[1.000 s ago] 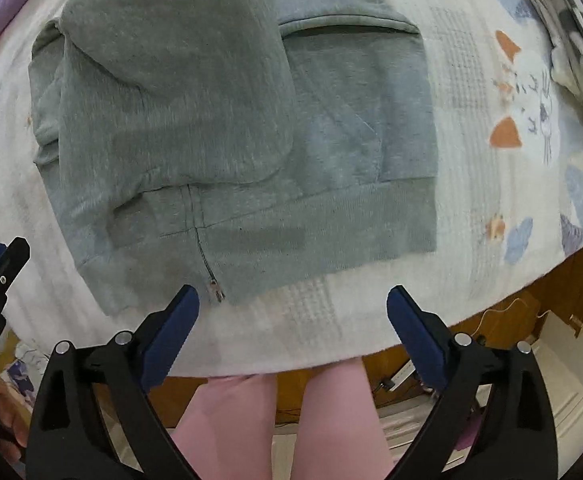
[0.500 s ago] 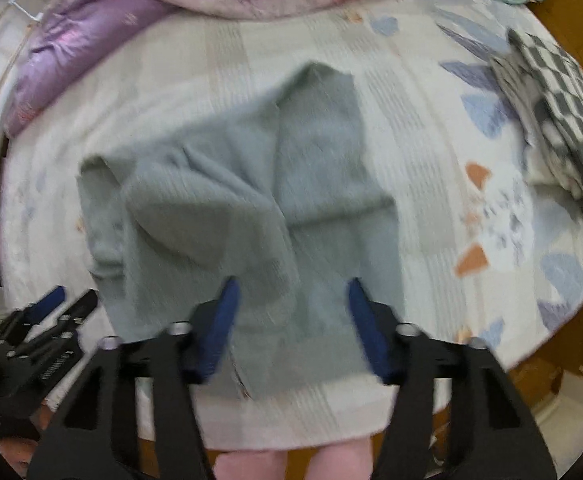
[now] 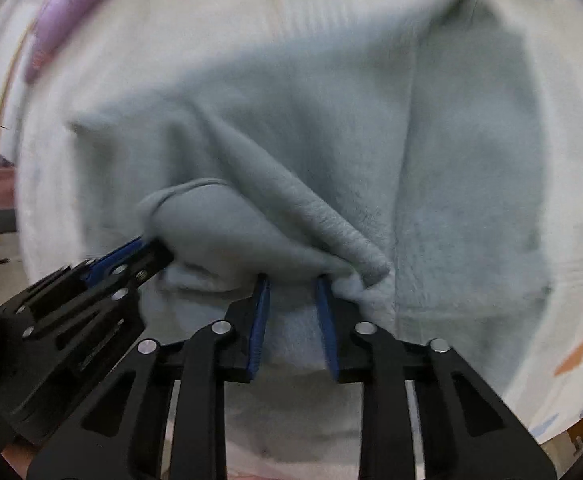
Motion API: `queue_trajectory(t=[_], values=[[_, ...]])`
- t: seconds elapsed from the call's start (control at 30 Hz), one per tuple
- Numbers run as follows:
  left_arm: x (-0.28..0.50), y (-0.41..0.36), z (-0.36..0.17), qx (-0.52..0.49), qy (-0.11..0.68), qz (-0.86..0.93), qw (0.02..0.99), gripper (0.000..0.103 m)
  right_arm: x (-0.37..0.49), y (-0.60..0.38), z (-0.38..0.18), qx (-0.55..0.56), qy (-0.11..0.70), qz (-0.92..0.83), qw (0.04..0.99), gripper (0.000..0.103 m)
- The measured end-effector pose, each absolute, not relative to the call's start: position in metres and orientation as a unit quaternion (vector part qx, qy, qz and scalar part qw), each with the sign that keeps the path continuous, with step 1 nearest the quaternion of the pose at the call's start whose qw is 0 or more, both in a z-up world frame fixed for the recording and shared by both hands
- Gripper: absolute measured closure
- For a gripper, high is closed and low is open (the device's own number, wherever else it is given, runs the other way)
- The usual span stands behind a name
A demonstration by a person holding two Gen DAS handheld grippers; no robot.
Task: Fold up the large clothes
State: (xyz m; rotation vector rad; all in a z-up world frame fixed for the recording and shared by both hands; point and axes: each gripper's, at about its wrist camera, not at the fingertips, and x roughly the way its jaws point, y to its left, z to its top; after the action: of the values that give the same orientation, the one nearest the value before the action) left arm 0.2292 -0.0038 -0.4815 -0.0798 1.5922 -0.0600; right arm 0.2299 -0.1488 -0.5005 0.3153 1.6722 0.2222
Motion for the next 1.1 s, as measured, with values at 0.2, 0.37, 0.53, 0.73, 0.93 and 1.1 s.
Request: queue_trajectory(t=[0.2,0.37,0.53,0.73,0.93,1.1], values=[[0.232,0.007,-0.460,-0.057,0.697,-0.044,0.714,0.071,0.231,-0.149,-0.485,0.155,0.726,0.112,0.661,0.070],[0.244,0.038,-0.420,-0.114,0.667,-0.056,0.734,0.026,0.250,-0.195,-0.440,0.223,0.685,0.071,0.690,0.012],[0.269,0.067,-0.426,-0.128,0.653,-0.013,0.746,0.025,0.291,-0.229,-0.452,0.238,0.669,0.025,0.704,0.012],[0.297,0.077,-0.469,-0.168,0.667,-0.027,0.725,0.067,0.321,-0.213,-0.490,0.255,0.670,0.093,0.691,0.041],[0.308,0.082,-0.472,-0.190,0.663,-0.023,0.724,0.095,0.323,-0.196,-0.490,0.236,0.666,0.104,0.700,0.094],[0.329,0.084,-0.453,-0.189,0.639,-0.022,0.746,0.095,0.358,-0.189,-0.470,0.225,0.646,0.089,0.724,0.094]])
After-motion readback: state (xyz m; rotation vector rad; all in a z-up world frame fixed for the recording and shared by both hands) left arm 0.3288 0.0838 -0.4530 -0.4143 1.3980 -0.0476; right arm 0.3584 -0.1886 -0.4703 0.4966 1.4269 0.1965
